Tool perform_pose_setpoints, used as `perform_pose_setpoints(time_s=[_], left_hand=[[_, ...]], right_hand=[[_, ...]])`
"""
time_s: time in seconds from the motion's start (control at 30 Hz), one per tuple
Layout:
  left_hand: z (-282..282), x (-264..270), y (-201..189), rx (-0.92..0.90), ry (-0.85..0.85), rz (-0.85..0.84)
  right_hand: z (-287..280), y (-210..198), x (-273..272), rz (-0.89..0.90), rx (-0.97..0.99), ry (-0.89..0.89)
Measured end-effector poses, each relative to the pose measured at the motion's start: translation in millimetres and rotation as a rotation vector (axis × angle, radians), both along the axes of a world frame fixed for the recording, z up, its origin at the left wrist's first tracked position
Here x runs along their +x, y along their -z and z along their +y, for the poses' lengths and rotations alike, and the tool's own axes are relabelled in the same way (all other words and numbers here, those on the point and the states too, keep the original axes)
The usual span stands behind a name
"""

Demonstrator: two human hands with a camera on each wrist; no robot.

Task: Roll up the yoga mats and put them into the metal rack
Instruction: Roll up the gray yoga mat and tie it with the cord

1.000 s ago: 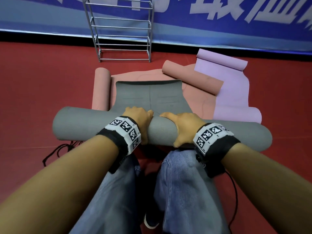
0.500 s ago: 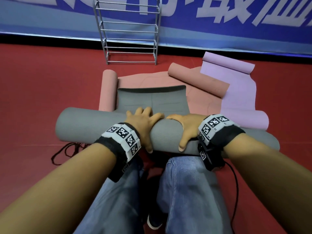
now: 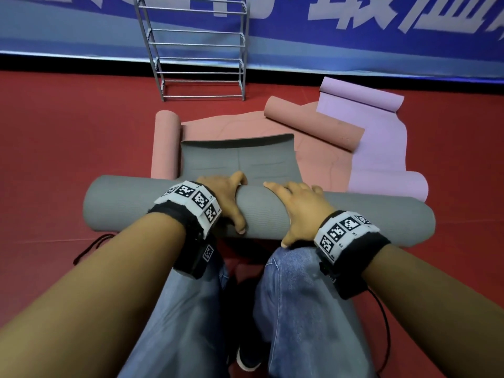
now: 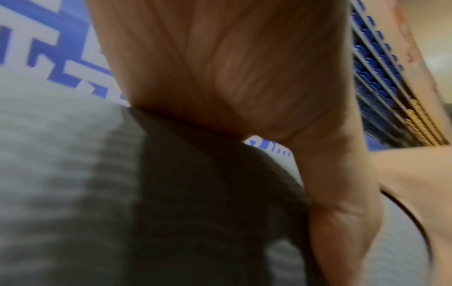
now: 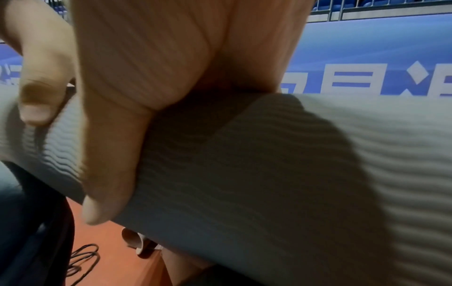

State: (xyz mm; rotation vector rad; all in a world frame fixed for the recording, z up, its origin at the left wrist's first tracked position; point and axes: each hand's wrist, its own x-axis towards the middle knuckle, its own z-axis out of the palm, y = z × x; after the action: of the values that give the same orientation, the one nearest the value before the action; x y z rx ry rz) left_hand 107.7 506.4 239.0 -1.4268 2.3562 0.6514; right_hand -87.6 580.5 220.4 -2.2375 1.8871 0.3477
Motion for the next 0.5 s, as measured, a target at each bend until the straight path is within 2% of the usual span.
perform_pose_setpoints(time_s=[0.2,0.5], left_hand=[[31.4,-9.5,11.9,-0.275,0.144,-0.211],[35.2,-12.1,20.3,-0.326,0.119,-0.173]], right_hand=[[-12.6,-1.0,-2.6,-0.036,0.023,0.006],[-29.9,-13.4,0.7,-0.075,0.137,-0.008]])
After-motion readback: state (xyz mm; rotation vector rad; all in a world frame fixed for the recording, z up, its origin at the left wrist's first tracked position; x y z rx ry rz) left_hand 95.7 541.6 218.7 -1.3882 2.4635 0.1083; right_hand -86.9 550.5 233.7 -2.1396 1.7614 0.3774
